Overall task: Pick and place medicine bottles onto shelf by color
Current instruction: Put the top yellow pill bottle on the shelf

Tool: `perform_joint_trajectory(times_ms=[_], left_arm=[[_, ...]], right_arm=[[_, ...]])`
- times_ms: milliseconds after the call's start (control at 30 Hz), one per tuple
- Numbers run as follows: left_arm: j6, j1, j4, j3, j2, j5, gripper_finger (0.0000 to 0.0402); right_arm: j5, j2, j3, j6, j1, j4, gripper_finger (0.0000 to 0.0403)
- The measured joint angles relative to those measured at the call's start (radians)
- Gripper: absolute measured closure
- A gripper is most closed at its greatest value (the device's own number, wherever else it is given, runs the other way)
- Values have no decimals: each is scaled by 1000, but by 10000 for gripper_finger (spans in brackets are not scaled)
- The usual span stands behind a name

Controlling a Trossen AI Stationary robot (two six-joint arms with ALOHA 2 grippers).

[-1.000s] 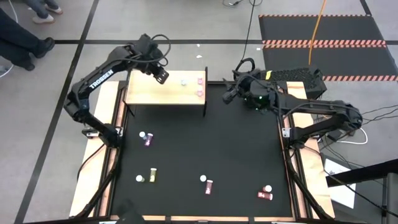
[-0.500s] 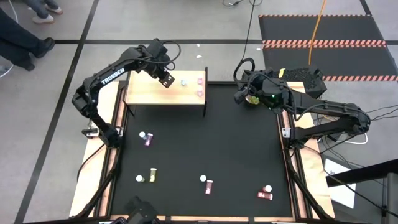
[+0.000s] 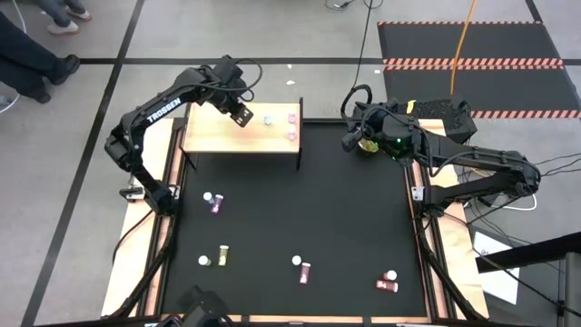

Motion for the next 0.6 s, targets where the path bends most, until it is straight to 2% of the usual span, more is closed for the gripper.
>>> perform_joint_trajectory(times_ms=[600], left_arm=[[-26,51,-81,-2,2,46,266]], right_arm=[[-1,0,0,7,0,20,163]])
